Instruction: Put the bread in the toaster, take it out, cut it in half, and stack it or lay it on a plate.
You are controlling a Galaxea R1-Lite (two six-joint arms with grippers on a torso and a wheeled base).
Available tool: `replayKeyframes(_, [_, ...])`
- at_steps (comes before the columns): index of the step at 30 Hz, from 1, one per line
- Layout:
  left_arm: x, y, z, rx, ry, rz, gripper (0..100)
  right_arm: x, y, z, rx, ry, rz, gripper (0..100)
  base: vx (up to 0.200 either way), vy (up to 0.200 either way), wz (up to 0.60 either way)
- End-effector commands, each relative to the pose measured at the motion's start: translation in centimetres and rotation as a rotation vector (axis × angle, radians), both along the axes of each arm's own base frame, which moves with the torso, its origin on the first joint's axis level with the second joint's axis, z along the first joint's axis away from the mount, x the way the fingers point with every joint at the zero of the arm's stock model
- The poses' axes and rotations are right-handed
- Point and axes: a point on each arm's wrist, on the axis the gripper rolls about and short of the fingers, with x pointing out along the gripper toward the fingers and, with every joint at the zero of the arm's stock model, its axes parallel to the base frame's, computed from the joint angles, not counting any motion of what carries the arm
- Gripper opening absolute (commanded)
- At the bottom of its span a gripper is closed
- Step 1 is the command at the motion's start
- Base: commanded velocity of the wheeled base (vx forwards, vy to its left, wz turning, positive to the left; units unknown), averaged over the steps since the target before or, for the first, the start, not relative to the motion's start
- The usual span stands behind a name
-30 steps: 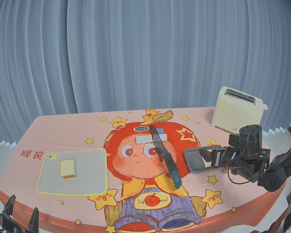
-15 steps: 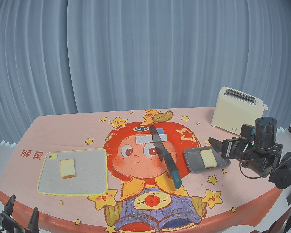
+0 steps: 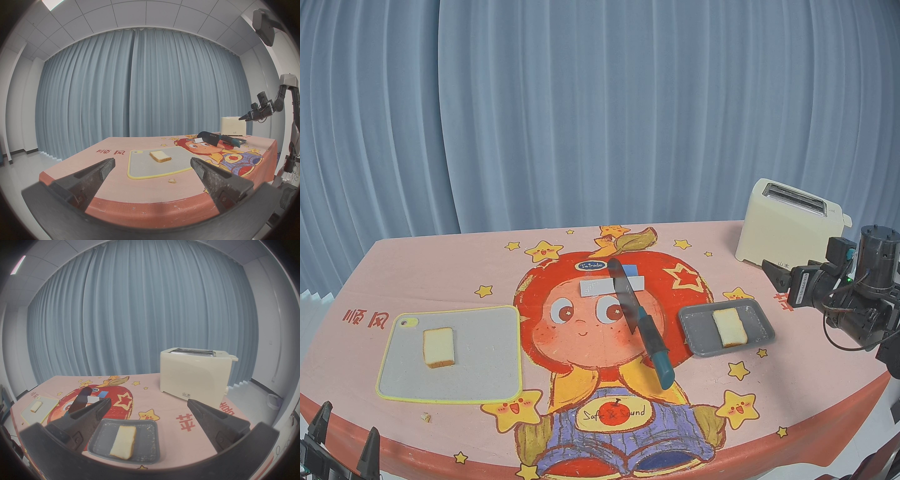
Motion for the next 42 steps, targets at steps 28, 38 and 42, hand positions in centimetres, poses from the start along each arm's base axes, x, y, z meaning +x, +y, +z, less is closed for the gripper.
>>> replayKeyframes(28, [0.0, 0.0, -0.5, 0.000, 0.001, 0.001, 100, 0.5, -5.3, 2.6, 0.029, -0.094, -0.069, 100, 0.000, 0.000, 0.00])
replayKeyframes(38, [0.0, 0.0, -0.5, 0.000, 0.001, 0.001, 100, 0.3, -5.3, 2.6, 0.012, -0.094, -0.062, 100, 0.000, 0.000, 0.00])
replayKeyframes(42, [0.0, 0.0, -0.5, 0.000, 0.001, 0.001, 100, 0.1, -5.3, 2.6, 0.001, -0.094, -0.059, 100, 0.000, 0.000, 0.00])
